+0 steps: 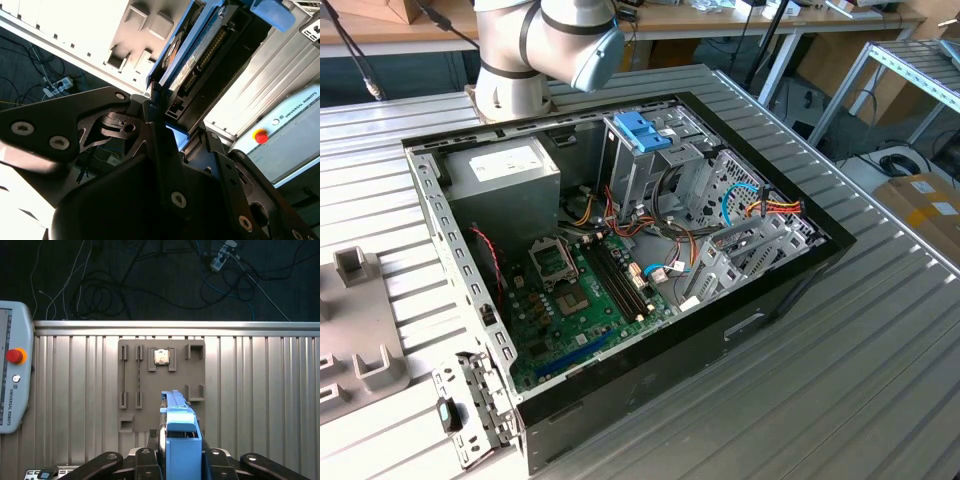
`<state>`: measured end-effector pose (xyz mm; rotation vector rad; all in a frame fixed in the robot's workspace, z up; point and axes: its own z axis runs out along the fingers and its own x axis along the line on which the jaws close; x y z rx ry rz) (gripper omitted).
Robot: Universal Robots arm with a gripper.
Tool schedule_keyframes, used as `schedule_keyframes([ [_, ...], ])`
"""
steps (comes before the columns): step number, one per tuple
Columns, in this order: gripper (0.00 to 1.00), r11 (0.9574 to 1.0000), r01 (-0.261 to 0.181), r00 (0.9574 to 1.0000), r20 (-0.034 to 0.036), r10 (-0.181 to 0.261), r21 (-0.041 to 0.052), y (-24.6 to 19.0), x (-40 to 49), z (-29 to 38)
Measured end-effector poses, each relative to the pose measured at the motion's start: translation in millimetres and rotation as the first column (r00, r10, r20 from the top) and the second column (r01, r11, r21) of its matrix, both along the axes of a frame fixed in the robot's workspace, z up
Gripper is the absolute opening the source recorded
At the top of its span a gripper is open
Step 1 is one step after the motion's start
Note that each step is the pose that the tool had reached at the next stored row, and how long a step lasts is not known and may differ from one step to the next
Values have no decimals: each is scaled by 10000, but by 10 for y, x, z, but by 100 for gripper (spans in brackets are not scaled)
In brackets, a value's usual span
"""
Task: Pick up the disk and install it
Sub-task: 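Pick up the disk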
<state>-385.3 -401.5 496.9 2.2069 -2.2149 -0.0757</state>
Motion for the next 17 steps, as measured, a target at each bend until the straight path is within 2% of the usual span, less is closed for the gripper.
schedule_keyframes([
  [17,37,10000,0,10000,0,0,0,0,77,0],
])
